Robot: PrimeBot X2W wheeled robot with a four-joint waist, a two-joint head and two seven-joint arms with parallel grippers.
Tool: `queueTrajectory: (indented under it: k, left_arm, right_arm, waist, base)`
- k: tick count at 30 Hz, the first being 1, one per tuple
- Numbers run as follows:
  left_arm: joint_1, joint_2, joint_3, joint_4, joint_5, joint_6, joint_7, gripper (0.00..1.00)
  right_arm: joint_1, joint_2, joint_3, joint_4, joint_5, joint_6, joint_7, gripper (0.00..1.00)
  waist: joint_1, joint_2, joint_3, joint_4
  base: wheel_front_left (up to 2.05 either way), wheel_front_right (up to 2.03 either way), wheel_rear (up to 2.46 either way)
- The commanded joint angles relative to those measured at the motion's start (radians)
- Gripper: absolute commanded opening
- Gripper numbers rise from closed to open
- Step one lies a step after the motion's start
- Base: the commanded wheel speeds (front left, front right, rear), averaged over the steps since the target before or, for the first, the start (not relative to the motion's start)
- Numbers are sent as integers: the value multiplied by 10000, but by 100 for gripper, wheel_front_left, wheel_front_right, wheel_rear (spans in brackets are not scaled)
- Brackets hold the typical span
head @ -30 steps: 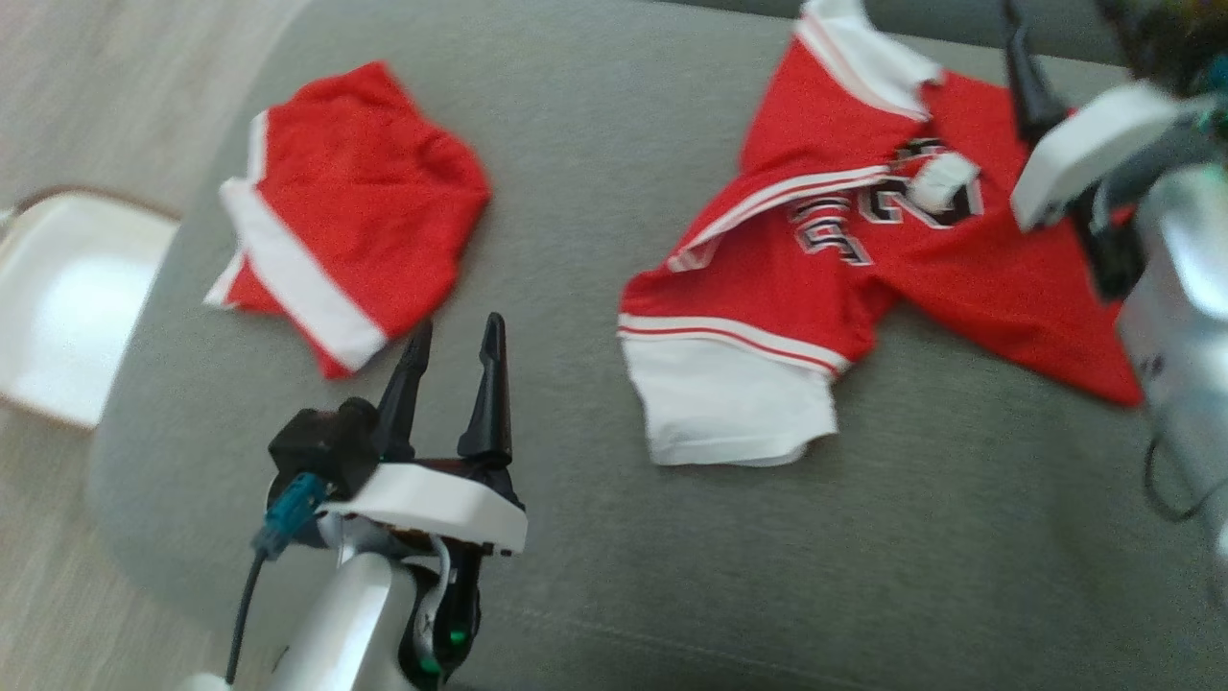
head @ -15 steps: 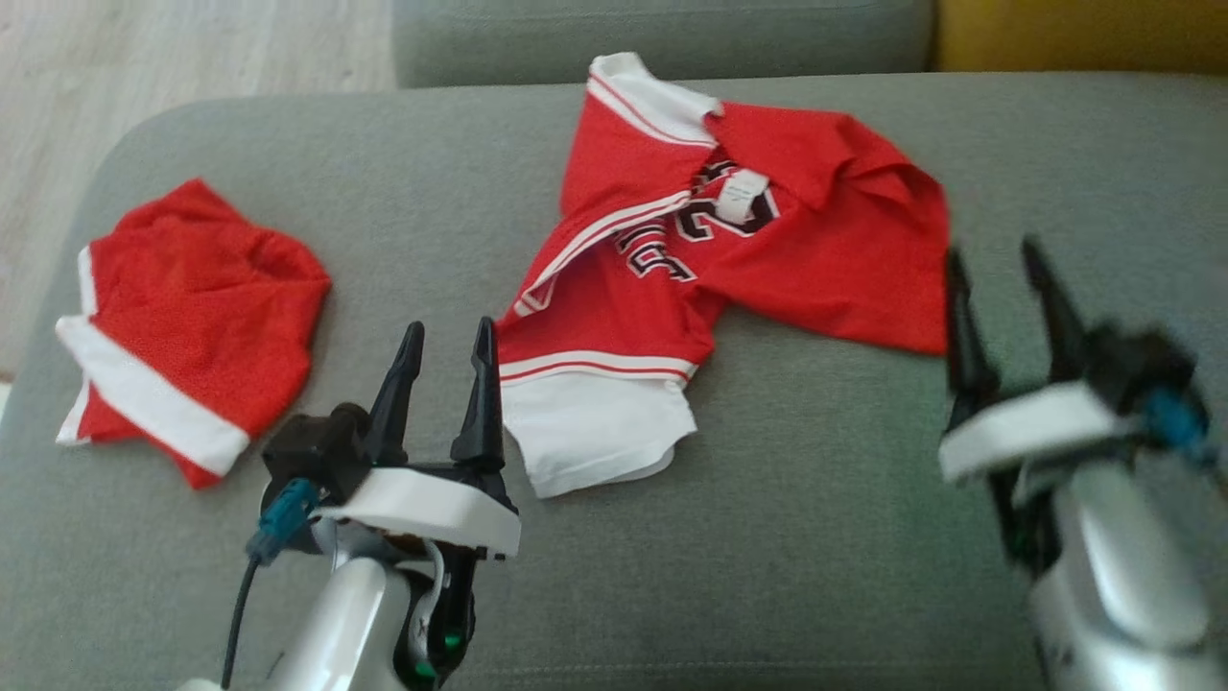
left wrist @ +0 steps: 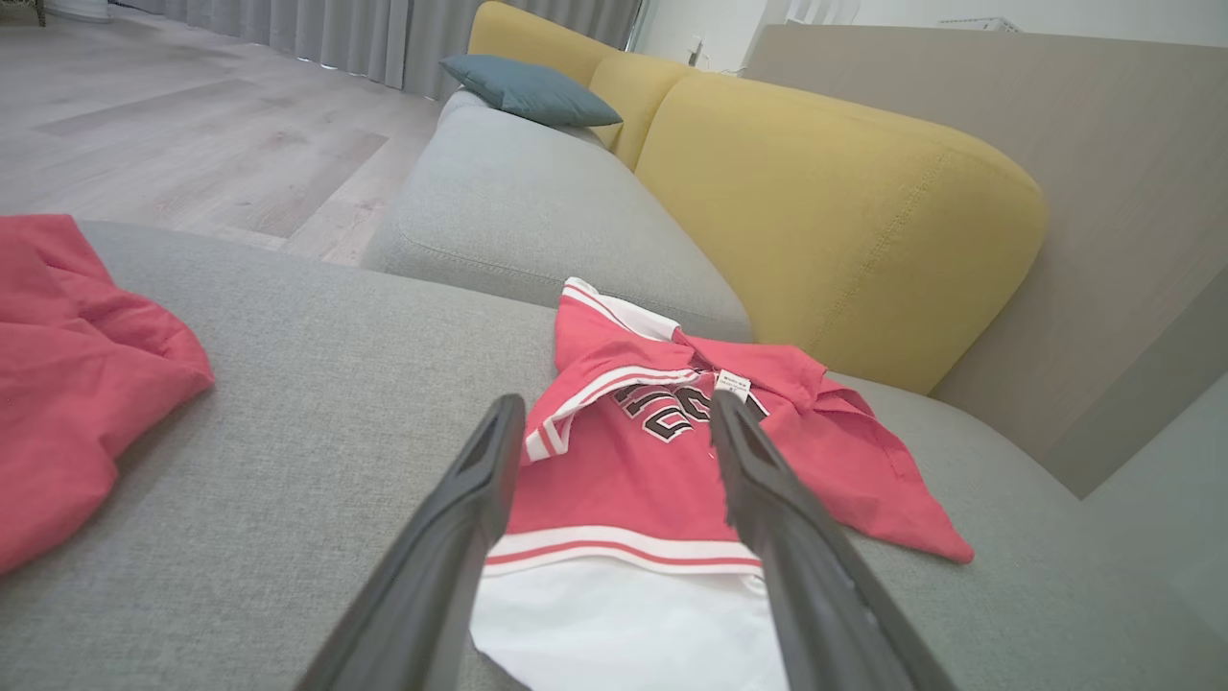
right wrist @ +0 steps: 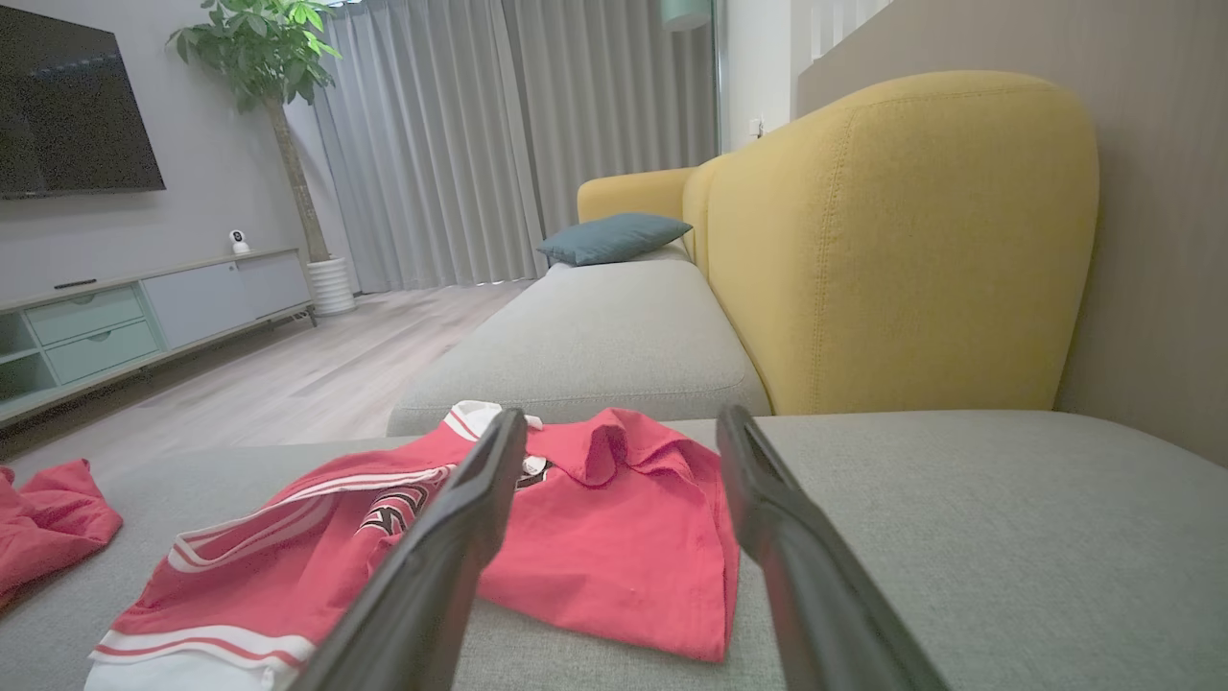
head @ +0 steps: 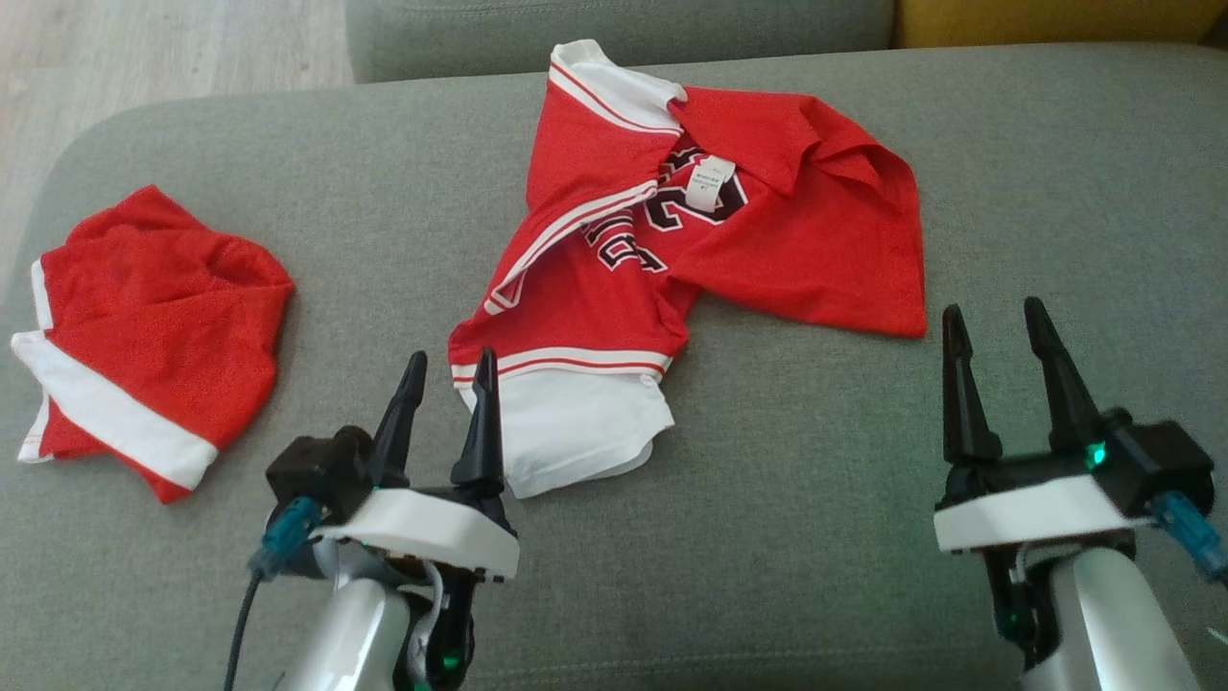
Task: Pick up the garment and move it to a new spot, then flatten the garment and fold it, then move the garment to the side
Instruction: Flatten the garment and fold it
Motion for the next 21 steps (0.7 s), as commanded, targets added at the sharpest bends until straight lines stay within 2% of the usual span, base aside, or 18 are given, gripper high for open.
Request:
queueTrajectory:
  k: [1,6,14,19,21]
  left_arm:
    - [-431,37,286,-271,50,-51,-122,100]
    - [-425,37,-266,357,16,-149,-122,100]
    - [-699,37,-923,1884,-79,-54,307,100]
    - [-924,37,-1192,2320,-149,46,733,100]
    - [-986,41,-1260,2560,-97,241,1012,100]
  right_arm:
    - [75,5,272,-468,88,65,42,100]
    - [268,7,337,-740,104,65,73,100]
    - [385,8,33,-789,161,65,115,100]
    - [268,8,-264,-796,105,65,144,100]
    - [210,8,-320,-814,86,65,160,100]
  waist:
    - [0,-1,45,-8]
    - [0,-1,111,0]
    - [0,-1,124,24]
    - [0,-1,181,52]
    - [0,-1,212,42]
  base:
    - [0,0,0]
    - [0,0,0]
    - [0,0,0]
    - [0,0,0]
    - [0,0,0]
